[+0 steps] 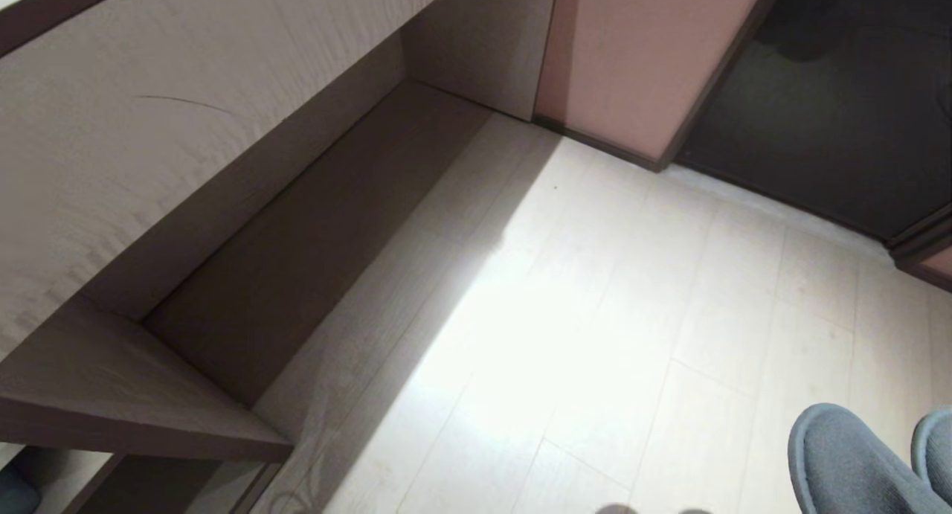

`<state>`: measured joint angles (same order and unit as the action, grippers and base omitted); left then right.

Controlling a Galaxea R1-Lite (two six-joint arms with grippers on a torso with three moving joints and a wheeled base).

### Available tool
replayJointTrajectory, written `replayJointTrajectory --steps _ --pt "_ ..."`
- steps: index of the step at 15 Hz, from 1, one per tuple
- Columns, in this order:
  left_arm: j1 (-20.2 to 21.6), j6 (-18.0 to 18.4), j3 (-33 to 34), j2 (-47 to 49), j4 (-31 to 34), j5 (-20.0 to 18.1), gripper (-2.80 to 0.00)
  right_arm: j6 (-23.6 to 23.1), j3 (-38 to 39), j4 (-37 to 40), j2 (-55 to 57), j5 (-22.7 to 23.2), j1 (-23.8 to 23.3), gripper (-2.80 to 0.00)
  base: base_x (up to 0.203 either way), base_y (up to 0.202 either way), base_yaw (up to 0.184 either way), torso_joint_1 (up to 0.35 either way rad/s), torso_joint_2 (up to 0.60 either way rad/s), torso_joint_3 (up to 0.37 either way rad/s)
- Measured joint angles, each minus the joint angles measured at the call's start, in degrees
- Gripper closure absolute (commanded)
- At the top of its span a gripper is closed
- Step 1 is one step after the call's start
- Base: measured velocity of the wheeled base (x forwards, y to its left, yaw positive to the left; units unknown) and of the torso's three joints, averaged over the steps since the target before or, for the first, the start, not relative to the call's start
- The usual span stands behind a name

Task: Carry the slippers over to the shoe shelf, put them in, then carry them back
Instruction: Place the slippers on the floor

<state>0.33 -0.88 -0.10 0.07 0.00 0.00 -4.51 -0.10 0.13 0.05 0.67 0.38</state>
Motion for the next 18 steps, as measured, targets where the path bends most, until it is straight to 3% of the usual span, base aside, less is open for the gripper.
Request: replayJointTrajectory --steps 18 --pt "0.0 0.0 0.0 0.06 0.07 0.0 0.0 -0.19 -0.06 0.13 0.02 -0.01 0.0 0.0 0.0 0.0 0.0 0.003 0.0 -0.198"
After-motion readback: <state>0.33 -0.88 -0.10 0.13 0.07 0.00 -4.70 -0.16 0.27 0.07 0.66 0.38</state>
